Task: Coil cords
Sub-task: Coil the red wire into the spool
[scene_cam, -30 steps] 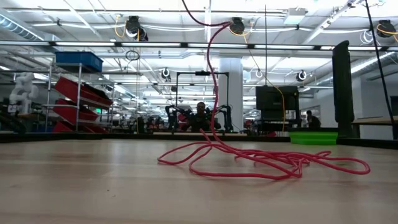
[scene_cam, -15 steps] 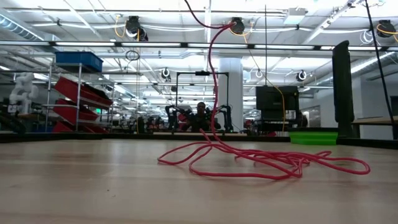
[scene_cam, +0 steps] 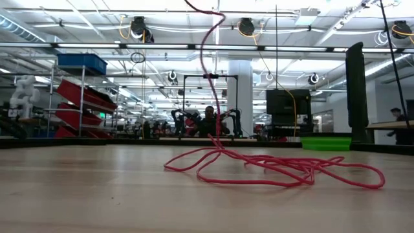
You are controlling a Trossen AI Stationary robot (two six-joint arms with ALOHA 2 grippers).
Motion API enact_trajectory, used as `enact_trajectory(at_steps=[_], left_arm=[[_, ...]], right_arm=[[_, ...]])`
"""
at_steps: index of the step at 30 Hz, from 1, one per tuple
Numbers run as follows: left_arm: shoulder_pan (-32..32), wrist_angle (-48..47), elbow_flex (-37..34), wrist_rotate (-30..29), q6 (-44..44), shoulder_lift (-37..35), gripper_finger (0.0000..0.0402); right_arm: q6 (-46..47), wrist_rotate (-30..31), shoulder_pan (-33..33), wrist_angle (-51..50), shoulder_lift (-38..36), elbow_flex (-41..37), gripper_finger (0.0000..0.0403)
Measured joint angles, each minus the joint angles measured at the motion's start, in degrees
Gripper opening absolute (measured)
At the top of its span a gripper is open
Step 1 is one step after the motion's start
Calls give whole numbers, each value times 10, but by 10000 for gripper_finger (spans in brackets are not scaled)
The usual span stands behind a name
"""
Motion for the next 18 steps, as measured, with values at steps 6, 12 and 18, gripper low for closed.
enact_trajectory(at_steps=[6, 12, 18], left_arm=[[0, -2, 0, 0, 3, 0, 2], [-1, -5, 0, 2, 6, 0, 2], [-1, -5, 0, 2, 7, 0, 2]], right_arm=[[7, 0, 4, -56, -22, 0, 77], [19, 0, 23, -153, -72, 0, 78], [-25, 2, 66, -195, -120, 0, 78]])
